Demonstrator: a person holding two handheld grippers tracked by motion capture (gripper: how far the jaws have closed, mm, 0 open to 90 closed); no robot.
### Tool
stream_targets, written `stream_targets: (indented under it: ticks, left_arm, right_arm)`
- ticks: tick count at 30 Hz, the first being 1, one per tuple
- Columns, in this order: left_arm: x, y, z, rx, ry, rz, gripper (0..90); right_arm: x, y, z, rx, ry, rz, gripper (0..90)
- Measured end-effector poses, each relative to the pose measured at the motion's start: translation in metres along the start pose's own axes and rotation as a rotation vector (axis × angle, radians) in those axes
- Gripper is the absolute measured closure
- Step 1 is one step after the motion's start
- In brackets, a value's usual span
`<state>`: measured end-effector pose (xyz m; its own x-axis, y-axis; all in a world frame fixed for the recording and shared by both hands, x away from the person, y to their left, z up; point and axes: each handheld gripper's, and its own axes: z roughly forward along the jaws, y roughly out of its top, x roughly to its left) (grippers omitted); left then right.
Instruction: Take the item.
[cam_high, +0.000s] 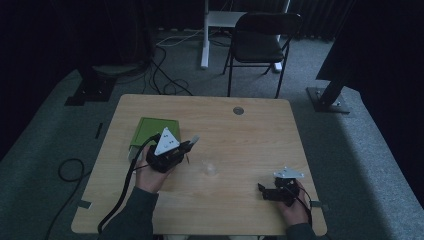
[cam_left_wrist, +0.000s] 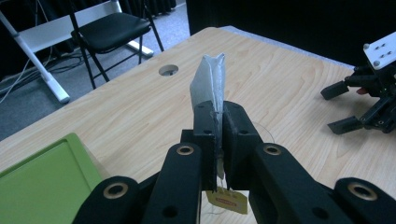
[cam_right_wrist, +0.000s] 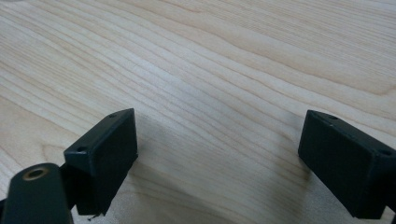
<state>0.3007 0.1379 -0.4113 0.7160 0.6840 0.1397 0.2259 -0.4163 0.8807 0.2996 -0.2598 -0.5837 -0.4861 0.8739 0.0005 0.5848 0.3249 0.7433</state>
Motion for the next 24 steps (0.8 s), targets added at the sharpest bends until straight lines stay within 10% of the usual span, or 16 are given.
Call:
stream_targets:
  ticks: [24]
  left_arm:
    - [0.000,0.009,0.012,0.000,-0.040,-0.010,86.1]
  right_arm:
    - [0.000,0.000,0.000,-0.001,0.000,-0.003,11.3]
